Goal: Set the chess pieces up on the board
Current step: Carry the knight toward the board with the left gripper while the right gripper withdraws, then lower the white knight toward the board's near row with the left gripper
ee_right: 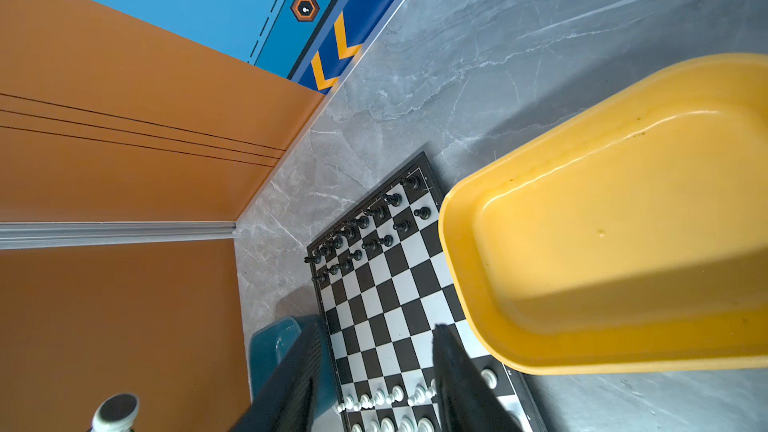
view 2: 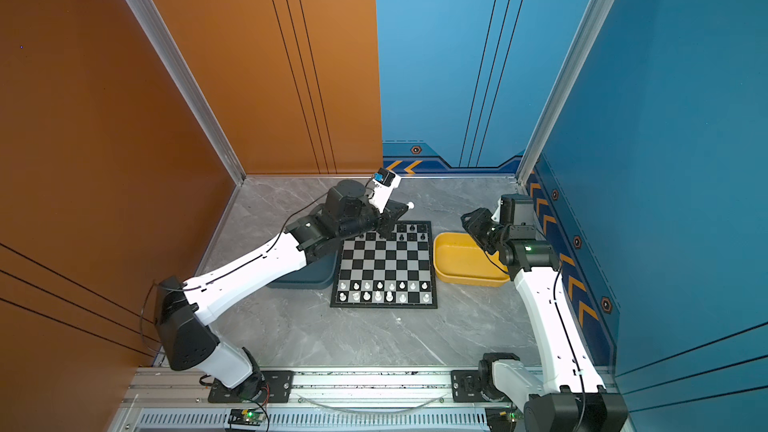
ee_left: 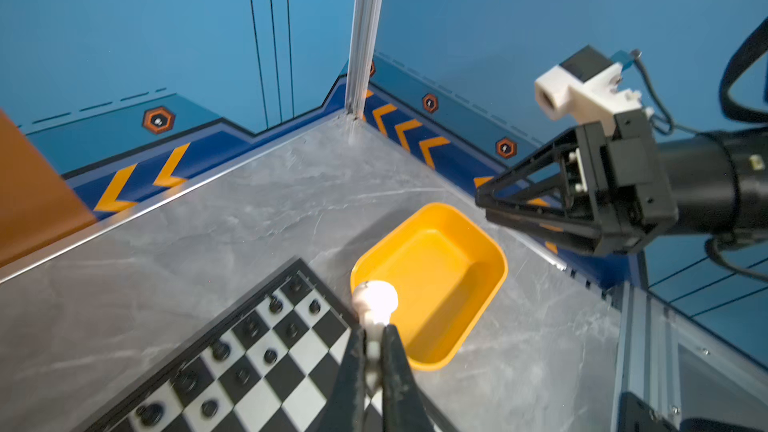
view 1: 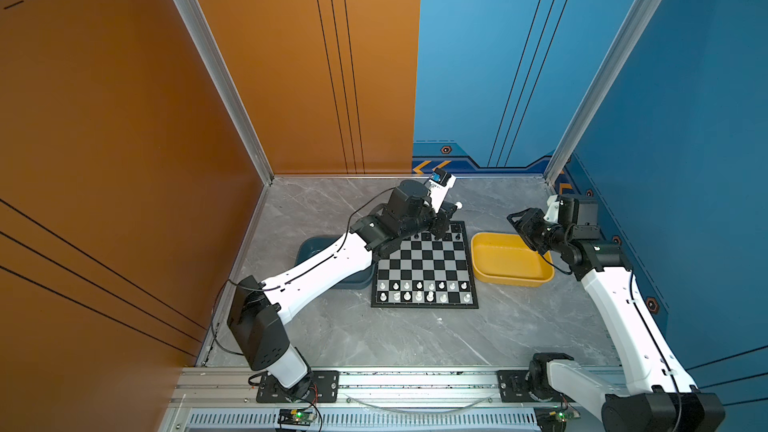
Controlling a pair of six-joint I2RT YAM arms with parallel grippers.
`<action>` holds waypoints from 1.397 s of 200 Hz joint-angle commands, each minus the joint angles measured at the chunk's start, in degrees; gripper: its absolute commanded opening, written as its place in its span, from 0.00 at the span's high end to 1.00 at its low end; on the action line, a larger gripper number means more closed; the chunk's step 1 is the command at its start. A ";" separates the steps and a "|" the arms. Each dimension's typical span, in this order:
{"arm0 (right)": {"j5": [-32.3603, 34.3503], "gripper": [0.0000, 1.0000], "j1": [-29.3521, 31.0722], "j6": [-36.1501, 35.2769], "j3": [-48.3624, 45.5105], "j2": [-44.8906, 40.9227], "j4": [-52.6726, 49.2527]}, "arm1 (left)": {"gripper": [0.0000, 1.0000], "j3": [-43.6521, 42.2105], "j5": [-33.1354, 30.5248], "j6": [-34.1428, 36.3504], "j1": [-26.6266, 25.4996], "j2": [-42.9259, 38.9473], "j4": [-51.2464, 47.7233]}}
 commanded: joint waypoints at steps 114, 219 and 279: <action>-1.21 0.53 -0.66 -7.31 -5.17 4.10 1.18 | 1.00 11.75 -7.18 4.86 -4.20 2.47 -43.05; -2.06 0.50 -1.18 -9.72 -8.10 7.46 2.91 | 1.00 23.06 -4.15 7.50 -9.99 17.18 -52.58; -2.35 0.50 -1.87 -10.50 -8.83 8.03 3.26 | 1.00 27.72 -2.93 8.11 -12.59 24.11 -54.15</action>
